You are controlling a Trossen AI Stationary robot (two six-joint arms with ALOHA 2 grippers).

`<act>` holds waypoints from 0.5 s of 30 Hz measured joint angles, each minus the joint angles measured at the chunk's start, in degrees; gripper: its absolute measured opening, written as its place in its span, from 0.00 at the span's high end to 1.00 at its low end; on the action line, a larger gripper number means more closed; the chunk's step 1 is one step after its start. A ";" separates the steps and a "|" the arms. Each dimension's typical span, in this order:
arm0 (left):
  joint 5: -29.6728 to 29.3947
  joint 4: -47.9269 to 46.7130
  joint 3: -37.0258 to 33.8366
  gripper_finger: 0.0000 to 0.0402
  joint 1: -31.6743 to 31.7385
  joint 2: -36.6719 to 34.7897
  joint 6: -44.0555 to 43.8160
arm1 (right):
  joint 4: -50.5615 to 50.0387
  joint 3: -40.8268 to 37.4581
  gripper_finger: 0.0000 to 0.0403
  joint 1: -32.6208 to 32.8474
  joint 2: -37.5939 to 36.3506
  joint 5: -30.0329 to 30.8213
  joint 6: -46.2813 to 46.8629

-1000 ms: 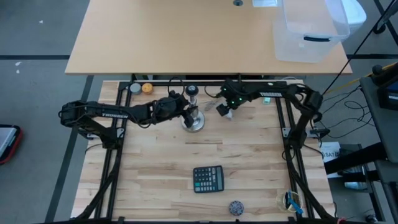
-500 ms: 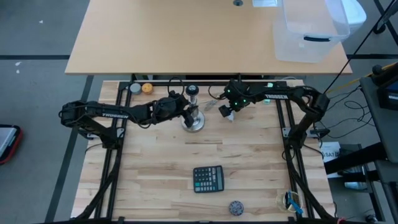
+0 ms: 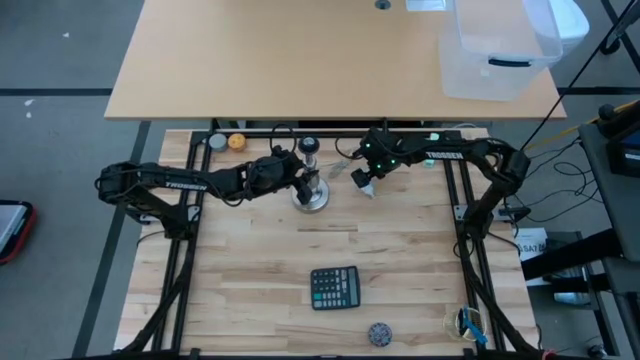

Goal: Screw lightbulb
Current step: Remove the light bulb from the lamp

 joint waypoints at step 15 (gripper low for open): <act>3.07 0.18 -0.18 0.50 -0.39 -7.43 0.27 | 1.12 7.50 0.22 -0.07 -12.27 -1.77 -7.11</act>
